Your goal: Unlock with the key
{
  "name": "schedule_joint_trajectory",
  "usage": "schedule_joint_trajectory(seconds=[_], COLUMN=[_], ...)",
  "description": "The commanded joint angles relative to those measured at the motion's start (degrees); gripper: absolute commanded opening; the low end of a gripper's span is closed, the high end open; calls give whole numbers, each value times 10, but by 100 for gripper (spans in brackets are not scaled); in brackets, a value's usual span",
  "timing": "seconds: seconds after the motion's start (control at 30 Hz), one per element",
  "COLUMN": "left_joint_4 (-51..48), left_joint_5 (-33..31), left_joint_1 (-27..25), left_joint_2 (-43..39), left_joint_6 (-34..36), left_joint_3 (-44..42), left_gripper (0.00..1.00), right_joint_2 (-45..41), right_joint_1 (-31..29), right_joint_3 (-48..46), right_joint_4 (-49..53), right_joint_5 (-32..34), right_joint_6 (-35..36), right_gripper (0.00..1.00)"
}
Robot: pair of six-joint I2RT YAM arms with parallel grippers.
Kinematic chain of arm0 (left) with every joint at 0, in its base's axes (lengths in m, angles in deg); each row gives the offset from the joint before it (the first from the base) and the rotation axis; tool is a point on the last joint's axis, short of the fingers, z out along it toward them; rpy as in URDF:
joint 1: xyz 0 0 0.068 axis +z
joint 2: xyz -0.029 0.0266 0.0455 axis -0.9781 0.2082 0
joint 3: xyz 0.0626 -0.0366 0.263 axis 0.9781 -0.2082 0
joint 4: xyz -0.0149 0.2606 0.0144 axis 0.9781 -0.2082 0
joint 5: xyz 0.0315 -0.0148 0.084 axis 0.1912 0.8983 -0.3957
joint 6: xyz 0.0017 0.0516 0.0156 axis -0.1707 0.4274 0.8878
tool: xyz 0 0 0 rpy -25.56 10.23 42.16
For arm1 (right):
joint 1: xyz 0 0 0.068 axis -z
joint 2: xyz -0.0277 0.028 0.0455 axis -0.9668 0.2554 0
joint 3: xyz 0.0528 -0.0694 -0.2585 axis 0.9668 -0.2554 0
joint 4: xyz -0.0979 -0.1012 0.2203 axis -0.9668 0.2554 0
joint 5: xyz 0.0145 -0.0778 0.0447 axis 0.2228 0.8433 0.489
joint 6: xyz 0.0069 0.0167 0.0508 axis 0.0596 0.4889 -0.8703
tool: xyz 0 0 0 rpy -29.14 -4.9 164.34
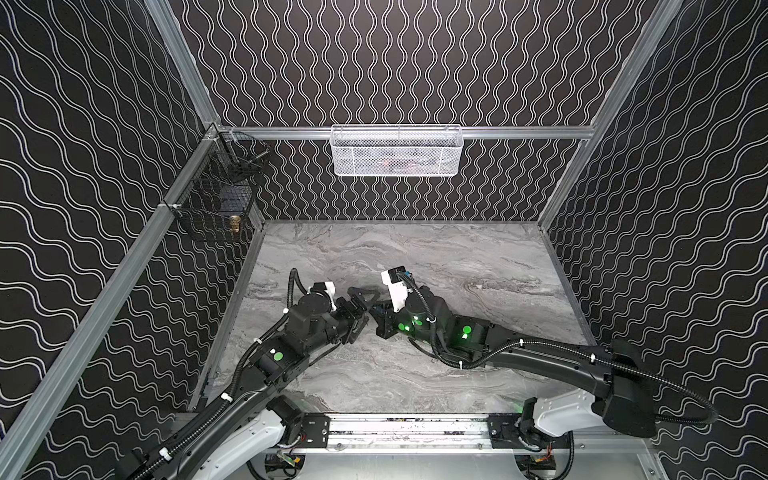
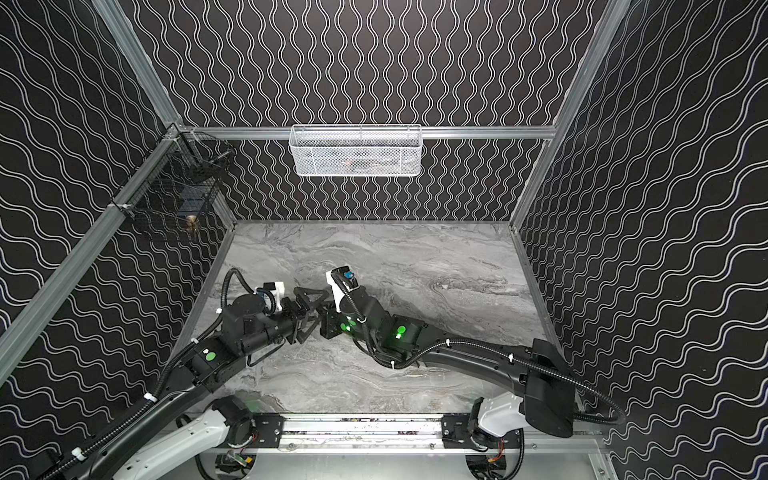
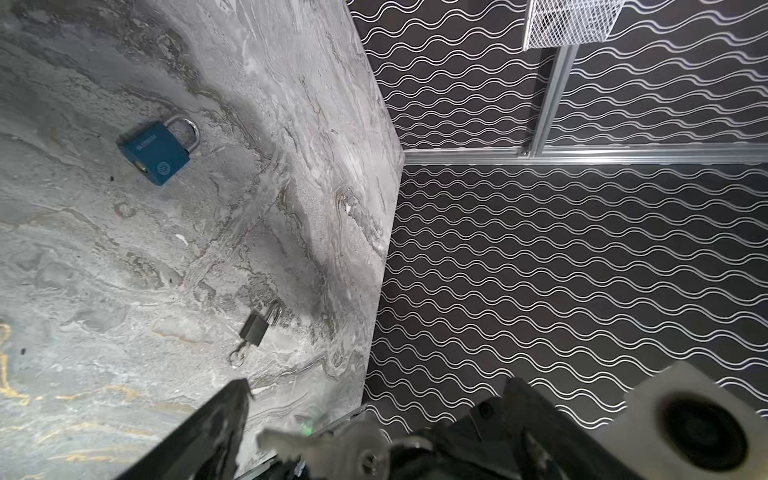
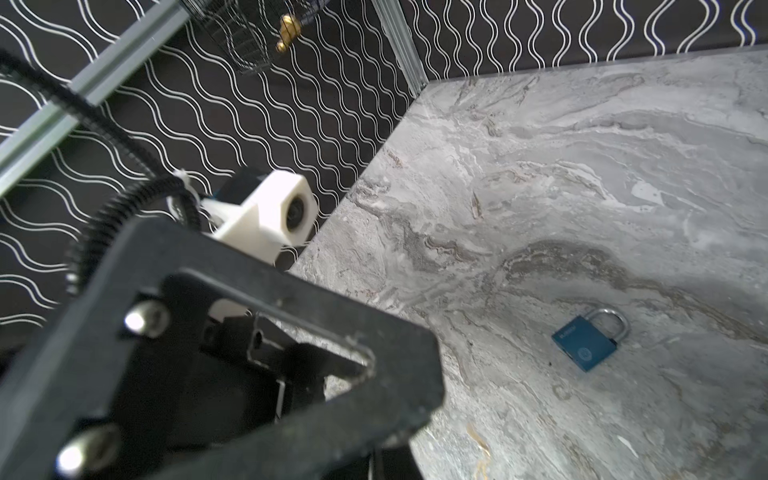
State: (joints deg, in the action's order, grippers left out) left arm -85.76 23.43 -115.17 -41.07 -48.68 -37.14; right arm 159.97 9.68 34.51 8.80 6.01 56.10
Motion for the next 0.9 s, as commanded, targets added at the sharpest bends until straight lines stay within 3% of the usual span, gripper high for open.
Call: schedule_joint_trajectory(seconds=[0.0,0.43,0.87], left_joint_4=[33,37,24], left_joint_5=[-10,-46,-71], left_joint_1=[-2,-2,-2], left_joint_2=[0,-27,-41], left_joint_6=[-30,-45,-48], left_joint_3=[-6,-13,-17], left_gripper=[99,97,76], right_joint_2=[4,-6,-34], right_joint_1=[-4,-16,-21], right_joint_3=[1,-31,-74], right_joint_4=[-39,-68,-79], right_joint_5=[-13,-27,-22], right_joint_6=[14,17,12], right_gripper=[0,0,0])
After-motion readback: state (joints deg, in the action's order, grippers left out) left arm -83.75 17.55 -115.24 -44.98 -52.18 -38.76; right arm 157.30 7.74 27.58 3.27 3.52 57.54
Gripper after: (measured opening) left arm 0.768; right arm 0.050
